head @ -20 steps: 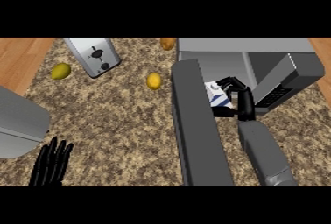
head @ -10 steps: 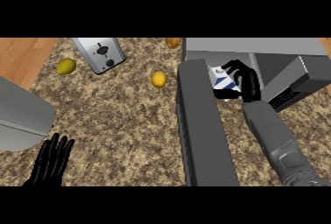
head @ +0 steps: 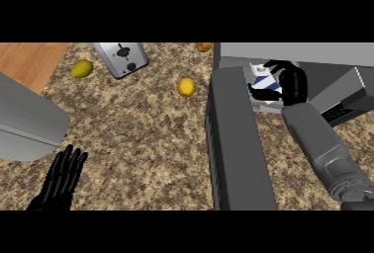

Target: Pick up the milk, place it into the microwave and close the microwave

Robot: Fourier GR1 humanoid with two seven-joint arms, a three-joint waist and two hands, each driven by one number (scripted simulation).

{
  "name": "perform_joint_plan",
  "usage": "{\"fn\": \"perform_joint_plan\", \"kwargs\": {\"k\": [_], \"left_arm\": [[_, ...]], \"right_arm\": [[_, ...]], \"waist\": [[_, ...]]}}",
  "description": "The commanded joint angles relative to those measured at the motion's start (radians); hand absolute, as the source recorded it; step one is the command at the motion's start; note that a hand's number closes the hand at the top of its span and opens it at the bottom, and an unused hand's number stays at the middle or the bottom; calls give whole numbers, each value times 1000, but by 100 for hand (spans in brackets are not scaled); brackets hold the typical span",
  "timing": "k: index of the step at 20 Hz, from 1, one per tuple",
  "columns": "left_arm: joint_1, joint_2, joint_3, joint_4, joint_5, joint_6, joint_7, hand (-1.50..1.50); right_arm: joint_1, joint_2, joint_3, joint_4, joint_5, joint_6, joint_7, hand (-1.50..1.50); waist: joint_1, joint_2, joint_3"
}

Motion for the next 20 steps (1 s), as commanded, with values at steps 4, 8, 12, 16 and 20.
{"fn": "perform_joint_plan", "kwargs": {"k": [4, 8, 12, 16, 20], "left_arm": [[-45, 11, -18, 0, -61, 23, 33, -150], [-81, 11, 7, 31, -51, 26, 43, -150], [-37, 14, -27, 4, -75, 19, 36, -150], [-69, -7, -43, 34, -84, 13, 13, -150], [-77, -30, -68, 22, -78, 19, 40, -150]], "right_arm": [[-92, -35, 26, 74, 55, -128, 98, -150], [-67, -52, 57, 96, 89, -122, 75, -150], [-88, -42, 66, 114, 101, -107, 102, -150], [-75, -39, 52, 95, 83, -5, 41, -150], [-72, 10, 19, 76, 49, 38, 3, -150]], "waist": [[29, 11, 0], [24, 17, 0], [43, 15, 1], [37, 22, 3], [35, 19, 3]]}}
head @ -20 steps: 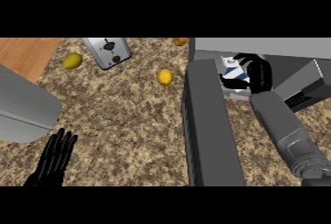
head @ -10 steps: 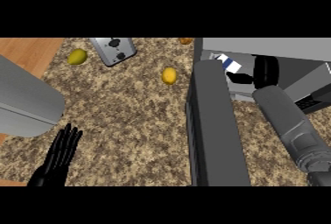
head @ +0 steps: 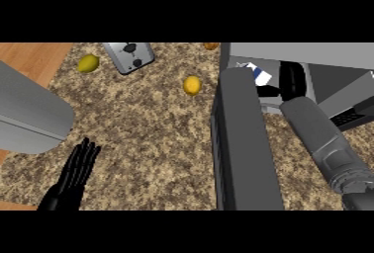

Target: Pick up the milk, place it into the microwave and close the microwave

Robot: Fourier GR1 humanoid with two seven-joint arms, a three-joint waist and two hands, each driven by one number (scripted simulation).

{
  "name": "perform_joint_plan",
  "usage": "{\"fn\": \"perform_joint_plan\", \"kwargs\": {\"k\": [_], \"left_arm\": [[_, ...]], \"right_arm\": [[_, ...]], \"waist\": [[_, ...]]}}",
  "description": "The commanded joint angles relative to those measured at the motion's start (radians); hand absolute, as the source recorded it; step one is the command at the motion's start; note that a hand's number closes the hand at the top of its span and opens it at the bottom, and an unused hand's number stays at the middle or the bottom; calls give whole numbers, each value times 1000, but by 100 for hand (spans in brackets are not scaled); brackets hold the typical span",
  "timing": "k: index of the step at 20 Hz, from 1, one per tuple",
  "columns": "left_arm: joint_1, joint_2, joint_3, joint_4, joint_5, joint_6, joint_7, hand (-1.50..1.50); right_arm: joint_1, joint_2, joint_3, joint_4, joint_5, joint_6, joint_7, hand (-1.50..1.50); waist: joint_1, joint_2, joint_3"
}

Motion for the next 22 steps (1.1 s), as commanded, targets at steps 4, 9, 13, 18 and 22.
{"fn": "perform_joint_plan", "kwargs": {"k": [4, 9, 13, 18, 22], "left_arm": [[22, -4, -10, -18, 2, -16, -26, -150], [-1, -16, -27, 17, -15, -21, -36, -150], [31, -26, -52, -12, -30, -9, -26, -150], [-33, -47, -56, 14, -44, 2, 0, -150], [-21, -54, -69, 17, -61, 8, 11, -150]], "right_arm": [[43, 14, -53, -30, -56, 119, -110, -150], [63, 48, -111, -37, -115, 167, -151, -150], [105, 18, -145, -35, -150, 259, -195, -150], [201, 52, -181, -43, -188, 290, -311, -150], [248, 35, -181, -41, -191, 367, -349, -150]], "waist": [[-15, -12, 0], [-31, -15, -1], [-50, -27, -2], [-68, -30, -2], [-80, -37, -3]]}}
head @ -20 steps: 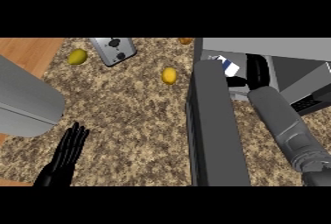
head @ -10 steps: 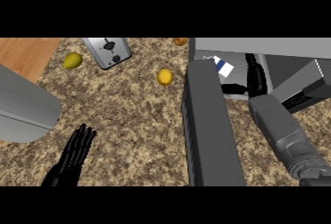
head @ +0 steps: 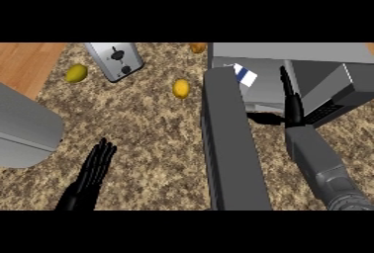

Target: Pick up the milk, place it into the microwave and close the microwave

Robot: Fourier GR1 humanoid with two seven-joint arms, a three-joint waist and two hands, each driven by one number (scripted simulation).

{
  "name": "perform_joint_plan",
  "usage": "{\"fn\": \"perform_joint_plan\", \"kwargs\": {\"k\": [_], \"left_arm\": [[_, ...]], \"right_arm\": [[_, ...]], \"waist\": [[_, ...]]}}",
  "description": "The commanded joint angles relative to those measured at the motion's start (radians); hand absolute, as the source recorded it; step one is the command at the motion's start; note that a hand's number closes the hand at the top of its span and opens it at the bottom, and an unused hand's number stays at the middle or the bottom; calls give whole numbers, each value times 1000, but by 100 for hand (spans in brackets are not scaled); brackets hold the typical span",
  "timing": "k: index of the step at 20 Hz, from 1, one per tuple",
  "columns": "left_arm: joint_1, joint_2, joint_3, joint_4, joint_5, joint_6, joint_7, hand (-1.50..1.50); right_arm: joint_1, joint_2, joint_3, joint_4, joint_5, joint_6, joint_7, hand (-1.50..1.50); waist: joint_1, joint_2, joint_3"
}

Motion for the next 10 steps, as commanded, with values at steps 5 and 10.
{"fn": "perform_joint_plan", "kwargs": {"k": [5, 10], "left_arm": [[-37, -15, 5, -12, 6, 5, 59, -150], [3, -31, -28, 6, -37, 4, 14, -150]], "right_arm": [[117, 19, -18, -3, -34, 210, -131, -150], [197, 48, 5, -43, -41, 282, -150, -150]], "waist": [[-21, -10, -1], [-47, -24, -3]]}}
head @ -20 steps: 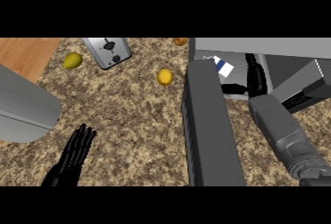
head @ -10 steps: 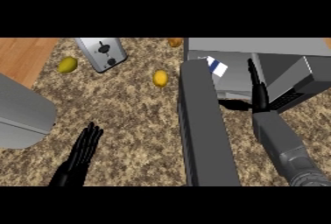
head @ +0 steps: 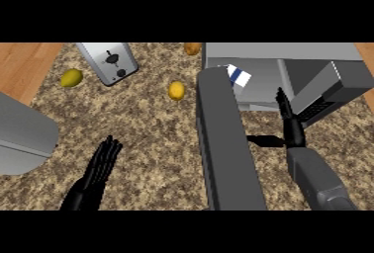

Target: Pick up the milk, place it into the microwave and close the microwave

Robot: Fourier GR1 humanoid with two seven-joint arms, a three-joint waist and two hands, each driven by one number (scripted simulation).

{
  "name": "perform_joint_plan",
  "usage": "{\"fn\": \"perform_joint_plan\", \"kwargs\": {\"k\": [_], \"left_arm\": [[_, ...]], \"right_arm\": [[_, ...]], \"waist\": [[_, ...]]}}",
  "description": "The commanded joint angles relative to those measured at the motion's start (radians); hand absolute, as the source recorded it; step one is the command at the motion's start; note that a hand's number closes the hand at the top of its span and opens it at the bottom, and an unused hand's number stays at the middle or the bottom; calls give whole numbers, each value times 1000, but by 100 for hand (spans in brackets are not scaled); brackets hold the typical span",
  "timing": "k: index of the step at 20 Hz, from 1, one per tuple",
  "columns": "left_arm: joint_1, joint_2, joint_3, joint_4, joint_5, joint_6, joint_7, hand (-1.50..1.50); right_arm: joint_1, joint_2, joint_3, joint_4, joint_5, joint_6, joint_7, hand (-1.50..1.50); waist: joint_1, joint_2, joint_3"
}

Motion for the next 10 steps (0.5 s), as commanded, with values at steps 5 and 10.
{"fn": "perform_joint_plan", "kwargs": {"k": [5, 10], "left_arm": [[-41, -54, -45, 17, -21, 10, 33, -150], [10, 8, -72, -11, 3, -74, 72, 150]], "right_arm": [[152, 65, -23, -34, -61, 205, -159, -150], [249, 3, -2, -99, -77, 397, -182, -150]], "waist": [[-21, -7, 0], [-33, -14, -2]]}}
